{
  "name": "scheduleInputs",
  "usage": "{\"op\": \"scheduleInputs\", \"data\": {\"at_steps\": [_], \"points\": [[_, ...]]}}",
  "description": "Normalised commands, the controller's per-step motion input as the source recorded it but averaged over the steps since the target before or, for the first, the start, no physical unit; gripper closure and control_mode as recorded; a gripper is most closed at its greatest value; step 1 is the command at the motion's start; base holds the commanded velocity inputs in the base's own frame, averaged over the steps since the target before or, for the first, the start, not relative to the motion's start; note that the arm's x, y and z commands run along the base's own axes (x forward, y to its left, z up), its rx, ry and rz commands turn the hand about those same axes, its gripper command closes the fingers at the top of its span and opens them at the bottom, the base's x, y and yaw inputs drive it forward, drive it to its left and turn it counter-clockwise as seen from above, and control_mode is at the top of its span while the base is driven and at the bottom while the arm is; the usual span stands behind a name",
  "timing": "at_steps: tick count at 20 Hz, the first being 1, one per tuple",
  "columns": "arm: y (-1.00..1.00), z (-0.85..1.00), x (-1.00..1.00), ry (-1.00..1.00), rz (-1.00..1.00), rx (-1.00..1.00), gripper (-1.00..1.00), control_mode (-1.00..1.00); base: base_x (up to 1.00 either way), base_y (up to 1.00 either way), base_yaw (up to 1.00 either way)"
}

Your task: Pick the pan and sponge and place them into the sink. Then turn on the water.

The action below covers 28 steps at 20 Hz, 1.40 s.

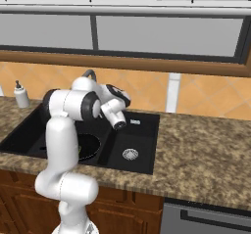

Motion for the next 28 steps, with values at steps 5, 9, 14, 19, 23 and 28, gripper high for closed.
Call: {"op": "scheduleInputs", "data": {"at_steps": [5, 9, 14, 19, 23, 28], "points": [[0.06, -0.01, 0.44, 0.00, -0.04, 0.00, -1.00, -1.00, 0.00, 0.00, 0.00], [0.01, -0.09, 0.45, 0.00, -0.03, 0.00, -1.00, -1.00, 0.00, 0.00, 0.00], [0.00, -0.17, 0.41, 0.00, -0.04, 0.00, -1.00, -1.00, 0.00, 0.00, 0.00], [-0.01, -0.20, 0.34, 0.00, -0.04, 0.00, 1.00, -1.00, 0.00, 0.00, 0.00], [-0.08, -0.19, 0.38, 0.01, -0.02, 0.00, 1.00, -1.00, 0.00, 0.00, 0.00], [-0.64, -0.21, 0.31, 0.00, -0.02, 0.05, 1.00, -1.00, 0.00, 0.00, 0.00]]}}
